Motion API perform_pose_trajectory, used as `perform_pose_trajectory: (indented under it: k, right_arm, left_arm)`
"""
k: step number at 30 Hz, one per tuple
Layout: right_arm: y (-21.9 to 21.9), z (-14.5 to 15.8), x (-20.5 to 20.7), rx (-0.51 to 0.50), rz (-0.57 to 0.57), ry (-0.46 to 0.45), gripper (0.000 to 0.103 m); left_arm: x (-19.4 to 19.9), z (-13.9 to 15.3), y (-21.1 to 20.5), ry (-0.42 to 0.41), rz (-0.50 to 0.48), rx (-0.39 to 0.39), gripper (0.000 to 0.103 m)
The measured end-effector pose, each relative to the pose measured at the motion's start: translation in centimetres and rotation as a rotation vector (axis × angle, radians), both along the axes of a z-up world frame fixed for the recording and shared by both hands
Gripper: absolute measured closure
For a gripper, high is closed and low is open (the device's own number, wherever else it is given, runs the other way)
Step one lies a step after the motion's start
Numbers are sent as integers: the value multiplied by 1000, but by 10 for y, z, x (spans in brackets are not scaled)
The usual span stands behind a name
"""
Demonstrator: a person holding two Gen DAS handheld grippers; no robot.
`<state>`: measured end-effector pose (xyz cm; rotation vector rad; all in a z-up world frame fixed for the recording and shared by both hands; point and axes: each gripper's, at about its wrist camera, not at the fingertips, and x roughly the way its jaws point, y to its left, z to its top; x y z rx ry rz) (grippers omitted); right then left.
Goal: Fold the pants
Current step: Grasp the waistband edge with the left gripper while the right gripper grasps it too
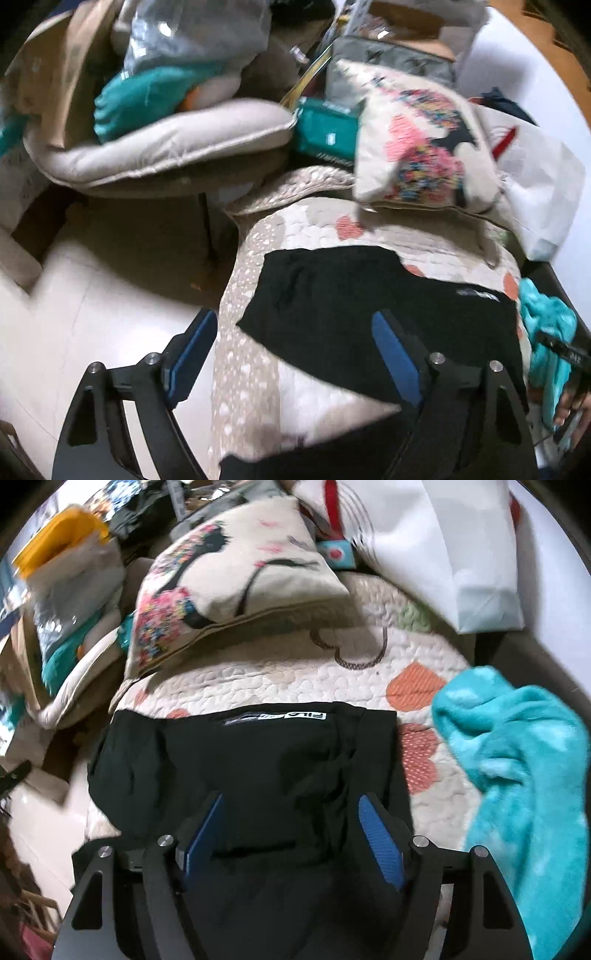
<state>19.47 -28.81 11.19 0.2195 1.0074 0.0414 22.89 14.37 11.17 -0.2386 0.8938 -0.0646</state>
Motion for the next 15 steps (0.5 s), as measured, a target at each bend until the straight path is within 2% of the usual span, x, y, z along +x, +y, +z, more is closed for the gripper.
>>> perform_pose_trajectory:
  k: [4,10,15]
  right_arm:
    - [-11,-21,25,42,-3,22,24]
    - [-24,-42,60,91,-5,18,24]
    - [-13,-47,94,68,78,13,24]
  left_arm:
    - [46,-30,-2,63,24,-22,18]
    - [100,-66,-7,80,30,-19,18]
    - [133,-92,2,116,12,-64,18]
